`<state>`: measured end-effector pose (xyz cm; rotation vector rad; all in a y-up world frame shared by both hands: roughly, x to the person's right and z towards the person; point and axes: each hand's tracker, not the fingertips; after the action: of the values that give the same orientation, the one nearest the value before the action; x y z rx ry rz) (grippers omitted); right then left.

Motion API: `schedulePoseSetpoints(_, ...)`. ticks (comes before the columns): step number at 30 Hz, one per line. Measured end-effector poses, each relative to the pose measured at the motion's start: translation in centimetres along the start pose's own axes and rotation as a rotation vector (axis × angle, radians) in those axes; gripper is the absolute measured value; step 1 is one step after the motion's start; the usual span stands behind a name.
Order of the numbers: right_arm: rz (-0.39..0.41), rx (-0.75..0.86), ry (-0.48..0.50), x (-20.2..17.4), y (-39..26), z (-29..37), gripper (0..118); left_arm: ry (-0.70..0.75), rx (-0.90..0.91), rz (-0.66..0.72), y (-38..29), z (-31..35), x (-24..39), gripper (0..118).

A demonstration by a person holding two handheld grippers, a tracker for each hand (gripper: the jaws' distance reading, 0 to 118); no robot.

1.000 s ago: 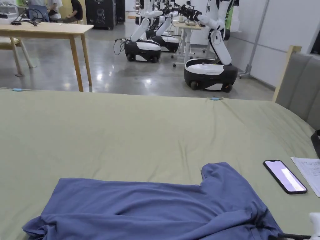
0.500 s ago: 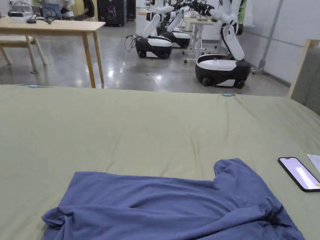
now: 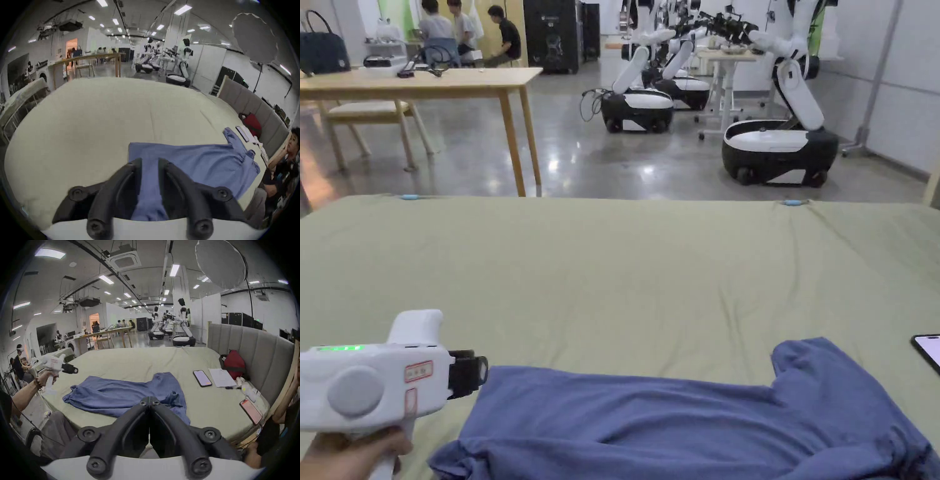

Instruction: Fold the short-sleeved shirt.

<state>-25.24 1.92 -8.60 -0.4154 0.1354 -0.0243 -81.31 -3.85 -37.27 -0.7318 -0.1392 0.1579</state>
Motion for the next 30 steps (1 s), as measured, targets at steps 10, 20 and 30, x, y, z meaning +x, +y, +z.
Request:
schedulePoseSetpoints(10, 0.002, -0.065, -0.012, -0.2, -0.6, -1.4, 0, 0.062, -0.213, -0.057, 1.7, -13.0, -1.3, 116)
schedulePoseSetpoints(20, -0.002, -0.108, -0.006, -0.3, -1.0, -2.6, 0, 0.043, -0.226, -0.191, -1.8, -10.9, 1.2, 36)
schedulePoseSetpoints(30, 0.081, -0.145, 0.018, 3.2, 5.4, -15.4, 0, 0.029, -0.186, -0.207, -1.9, -10.3, 0.8, 6)
